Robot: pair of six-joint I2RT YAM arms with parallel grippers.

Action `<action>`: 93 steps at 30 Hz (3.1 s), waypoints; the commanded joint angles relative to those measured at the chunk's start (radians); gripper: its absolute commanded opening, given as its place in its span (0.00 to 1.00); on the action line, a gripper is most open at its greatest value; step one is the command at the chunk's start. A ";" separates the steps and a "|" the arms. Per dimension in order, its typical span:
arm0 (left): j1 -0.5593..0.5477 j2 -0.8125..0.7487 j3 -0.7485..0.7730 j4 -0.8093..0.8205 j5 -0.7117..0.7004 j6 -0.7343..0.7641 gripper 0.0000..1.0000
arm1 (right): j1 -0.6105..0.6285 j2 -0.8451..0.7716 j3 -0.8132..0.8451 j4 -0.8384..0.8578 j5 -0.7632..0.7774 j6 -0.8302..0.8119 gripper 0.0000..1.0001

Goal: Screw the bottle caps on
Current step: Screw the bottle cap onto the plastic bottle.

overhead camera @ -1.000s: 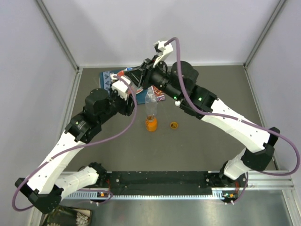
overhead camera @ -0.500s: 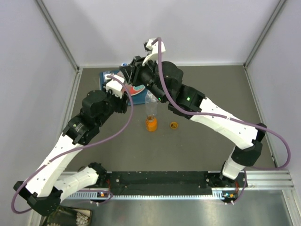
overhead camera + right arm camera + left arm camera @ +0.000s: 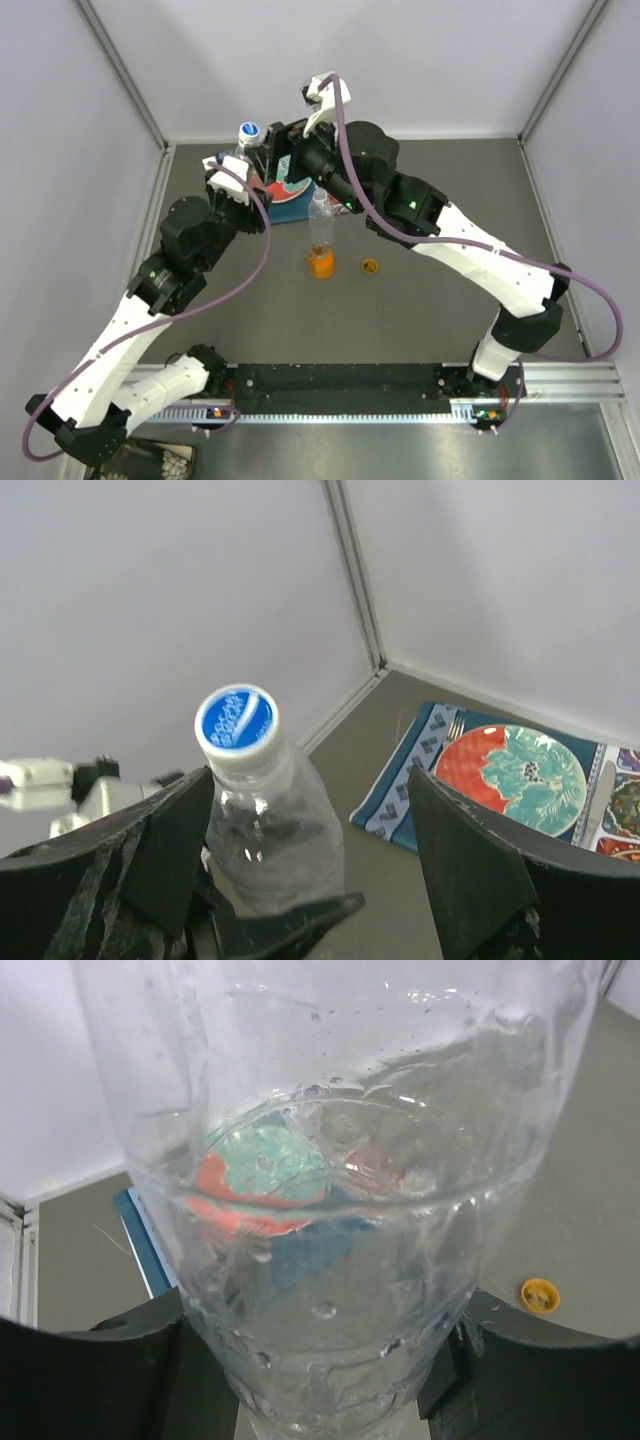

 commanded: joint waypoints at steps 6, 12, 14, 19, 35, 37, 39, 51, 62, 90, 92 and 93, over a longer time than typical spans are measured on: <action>0.010 -0.030 0.031 0.204 0.118 -0.018 0.26 | -0.003 -0.159 -0.125 -0.200 -0.483 -0.101 0.74; 0.013 -0.019 0.028 0.161 0.494 -0.055 0.25 | -0.248 -0.317 -0.253 -0.200 -0.880 -0.124 0.70; 0.015 -0.013 0.026 0.160 0.582 -0.071 0.25 | -0.308 -0.343 -0.262 -0.200 -0.965 -0.152 0.70; 0.015 0.022 0.037 0.161 0.993 -0.136 0.23 | -0.466 -0.340 -0.230 -0.168 -1.156 -0.175 0.71; 0.005 0.082 -0.018 0.430 1.498 -0.450 0.25 | -0.533 -0.216 -0.394 1.127 -1.727 0.671 0.69; -0.001 0.088 -0.023 0.434 1.505 -0.453 0.25 | -0.534 -0.176 -0.342 1.328 -1.730 0.856 0.69; -0.002 0.093 -0.025 0.437 1.502 -0.450 0.25 | -0.533 -0.107 -0.301 1.528 -1.721 0.984 0.69; -0.004 0.096 -0.038 0.418 1.467 -0.399 0.25 | -0.447 0.016 -0.147 1.607 -1.716 1.143 0.65; -0.004 0.079 -0.054 0.398 1.449 -0.370 0.24 | -0.379 0.071 -0.049 1.469 -1.733 1.054 0.62; -0.002 0.050 -0.014 0.248 1.303 -0.197 0.23 | -0.344 0.143 -0.013 1.449 -1.742 1.109 0.05; -0.001 0.047 0.000 0.221 1.265 -0.151 0.21 | -0.346 0.141 -0.027 1.449 -1.739 1.111 0.02; -0.001 0.047 0.004 0.205 1.248 -0.135 0.21 | -0.344 0.141 -0.042 1.449 -1.738 1.112 0.01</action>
